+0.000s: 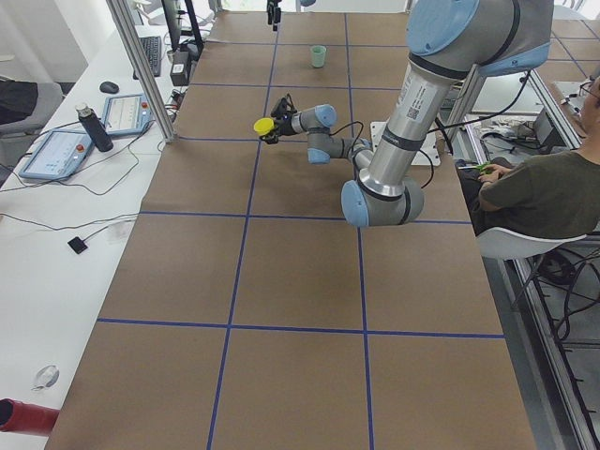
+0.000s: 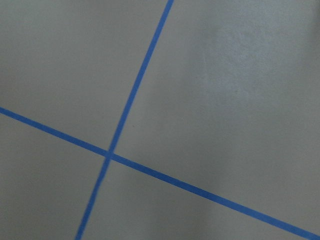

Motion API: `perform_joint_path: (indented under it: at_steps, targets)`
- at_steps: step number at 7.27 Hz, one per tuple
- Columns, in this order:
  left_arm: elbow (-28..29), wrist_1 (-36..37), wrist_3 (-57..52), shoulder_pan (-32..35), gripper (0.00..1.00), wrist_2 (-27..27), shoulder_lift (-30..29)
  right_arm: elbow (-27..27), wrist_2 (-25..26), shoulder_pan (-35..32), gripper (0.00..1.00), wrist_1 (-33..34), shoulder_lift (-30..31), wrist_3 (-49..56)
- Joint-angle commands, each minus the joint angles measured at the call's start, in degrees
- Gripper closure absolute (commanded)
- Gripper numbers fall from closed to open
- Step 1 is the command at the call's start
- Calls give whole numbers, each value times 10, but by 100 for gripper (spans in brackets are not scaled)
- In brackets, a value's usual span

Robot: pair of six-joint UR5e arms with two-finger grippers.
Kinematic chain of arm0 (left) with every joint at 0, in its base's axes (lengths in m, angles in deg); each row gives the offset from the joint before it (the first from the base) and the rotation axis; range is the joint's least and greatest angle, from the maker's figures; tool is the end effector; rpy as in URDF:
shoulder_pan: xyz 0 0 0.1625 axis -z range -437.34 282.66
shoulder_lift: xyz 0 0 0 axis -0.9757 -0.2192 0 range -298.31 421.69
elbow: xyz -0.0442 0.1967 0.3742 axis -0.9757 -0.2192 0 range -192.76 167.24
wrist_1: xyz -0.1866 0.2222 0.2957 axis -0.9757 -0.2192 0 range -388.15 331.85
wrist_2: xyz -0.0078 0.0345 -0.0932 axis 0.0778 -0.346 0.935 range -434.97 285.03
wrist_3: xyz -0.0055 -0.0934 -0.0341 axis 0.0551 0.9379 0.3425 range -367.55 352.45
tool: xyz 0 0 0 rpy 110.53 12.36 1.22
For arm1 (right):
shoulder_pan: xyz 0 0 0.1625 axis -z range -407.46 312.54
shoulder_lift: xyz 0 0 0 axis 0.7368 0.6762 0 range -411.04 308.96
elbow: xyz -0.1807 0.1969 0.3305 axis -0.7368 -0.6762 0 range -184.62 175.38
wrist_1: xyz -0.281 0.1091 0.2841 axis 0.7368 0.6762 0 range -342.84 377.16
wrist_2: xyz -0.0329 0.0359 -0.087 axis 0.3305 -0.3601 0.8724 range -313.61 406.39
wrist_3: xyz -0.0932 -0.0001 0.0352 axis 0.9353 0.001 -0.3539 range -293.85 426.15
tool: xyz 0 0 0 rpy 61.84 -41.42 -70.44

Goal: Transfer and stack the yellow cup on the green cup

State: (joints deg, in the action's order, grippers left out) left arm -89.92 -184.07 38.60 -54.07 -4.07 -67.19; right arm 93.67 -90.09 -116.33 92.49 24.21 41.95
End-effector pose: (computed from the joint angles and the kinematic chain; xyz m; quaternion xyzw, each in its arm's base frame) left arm 0.5865 -0.4329 0.2184 0.4881 0.5272 0.0050 0.6956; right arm -0.1557 -0.5723 0.4132 0.1301 -0.4590 -0.1042 0.8727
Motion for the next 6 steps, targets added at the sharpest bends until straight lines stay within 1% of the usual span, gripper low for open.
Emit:
perform_joint_path:
  at_steps: [1,2,3,4,5,6]
  targets:
    - [43,-78,-105,13,86,75,-41,-5,8,68,1,-1,-74,-121]
    - [66,-113,-113,14,86,95,-56,-4,10,91,1,-2,-90,-149]
    - [99,-157,-128,13,86,97,-70,-4,10,113,1,-2,-116,-204]
    - [114,-175,-175,12,86,97,-76,-3,16,136,1,-1,-132,-250]
    - [130,-177,-179,10,86,96,-82,1,22,152,1,-1,-134,-252]
    - [130,-181,-181,7,85,86,-83,-5,15,156,1,2,-138,-253]
